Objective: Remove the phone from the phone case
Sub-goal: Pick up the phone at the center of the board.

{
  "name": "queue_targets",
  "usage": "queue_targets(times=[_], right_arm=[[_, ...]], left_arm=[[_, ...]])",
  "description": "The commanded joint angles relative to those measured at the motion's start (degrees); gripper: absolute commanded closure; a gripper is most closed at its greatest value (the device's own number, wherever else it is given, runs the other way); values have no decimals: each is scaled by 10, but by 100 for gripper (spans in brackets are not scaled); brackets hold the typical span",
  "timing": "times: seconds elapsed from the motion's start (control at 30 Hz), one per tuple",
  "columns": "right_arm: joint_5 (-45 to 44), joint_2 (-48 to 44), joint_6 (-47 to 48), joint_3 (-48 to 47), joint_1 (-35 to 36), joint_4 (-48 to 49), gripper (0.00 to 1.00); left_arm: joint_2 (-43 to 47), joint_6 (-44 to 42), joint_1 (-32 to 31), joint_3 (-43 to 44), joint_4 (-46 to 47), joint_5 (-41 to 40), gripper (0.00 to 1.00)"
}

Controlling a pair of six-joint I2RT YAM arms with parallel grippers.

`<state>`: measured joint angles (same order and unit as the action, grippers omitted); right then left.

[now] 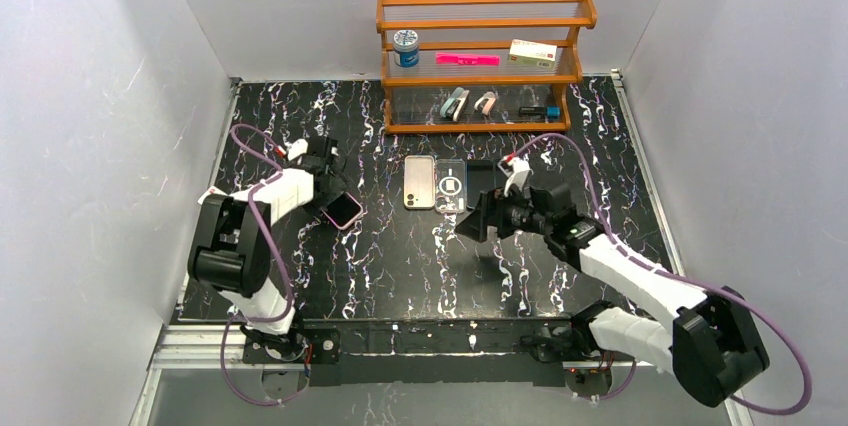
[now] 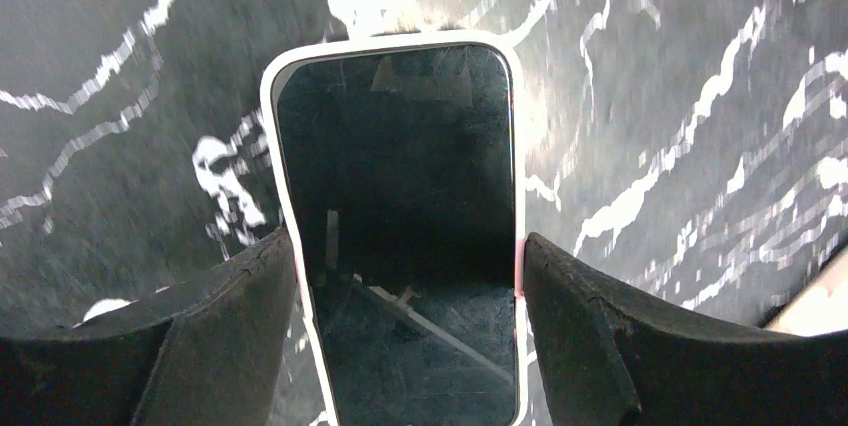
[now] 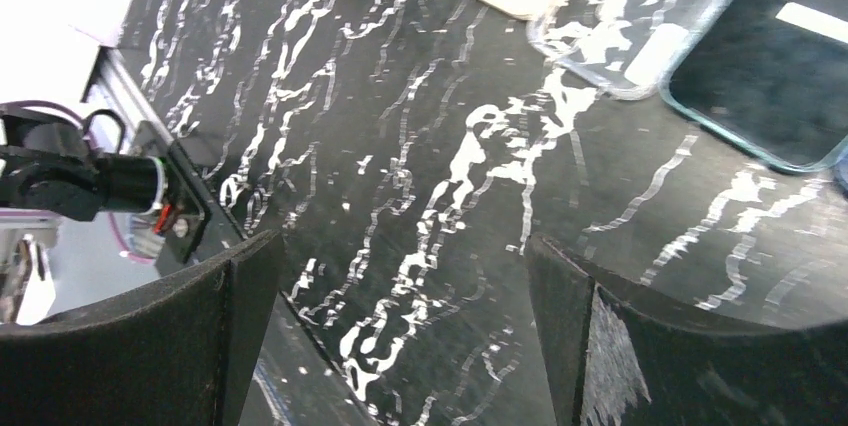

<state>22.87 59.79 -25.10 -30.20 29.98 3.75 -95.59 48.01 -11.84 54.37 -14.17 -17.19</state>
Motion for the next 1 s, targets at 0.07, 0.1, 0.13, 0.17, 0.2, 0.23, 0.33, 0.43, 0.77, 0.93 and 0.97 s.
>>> queue_targets(times=[0.07, 0.1, 0.13, 0.17, 0.2, 0.23, 0.33, 0.43, 0.77, 0.93, 0.97], right_arm=[[-40, 64, -81, -3, 110, 118, 4], [-44, 80, -90, -4, 127, 137, 4], [-52, 94, -101, -6, 144, 156, 4], [-61, 111, -112, -7, 161, 174, 5], [-69, 126, -123, -9, 175, 192, 5], [-77, 142, -134, -12, 187, 207, 6], [-98, 188, -159, -21, 214, 250, 7], [-101, 239, -179, -31, 225, 295, 8], [-76, 385, -215, -112, 258, 377, 12], [-67, 454, -232, -154, 259, 405, 17], [-59, 469, -240, -160, 259, 421, 20]], left_arm=[[73, 33, -51, -99, -28, 114, 71], [85, 37, -59, -111, -21, 121, 72], [97, 41, -67, -116, -15, 131, 74], [104, 42, -75, -121, -11, 138, 75], [112, 43, -84, -125, -11, 142, 75], [120, 46, -92, -131, -10, 143, 76], [155, 61, -107, -154, -1, 151, 78], [188, 73, -116, -177, 9, 155, 80], [235, 88, -127, -226, 36, 193, 80], [254, 85, -128, -237, 42, 208, 79], [258, 84, -128, -239, 46, 211, 79]])
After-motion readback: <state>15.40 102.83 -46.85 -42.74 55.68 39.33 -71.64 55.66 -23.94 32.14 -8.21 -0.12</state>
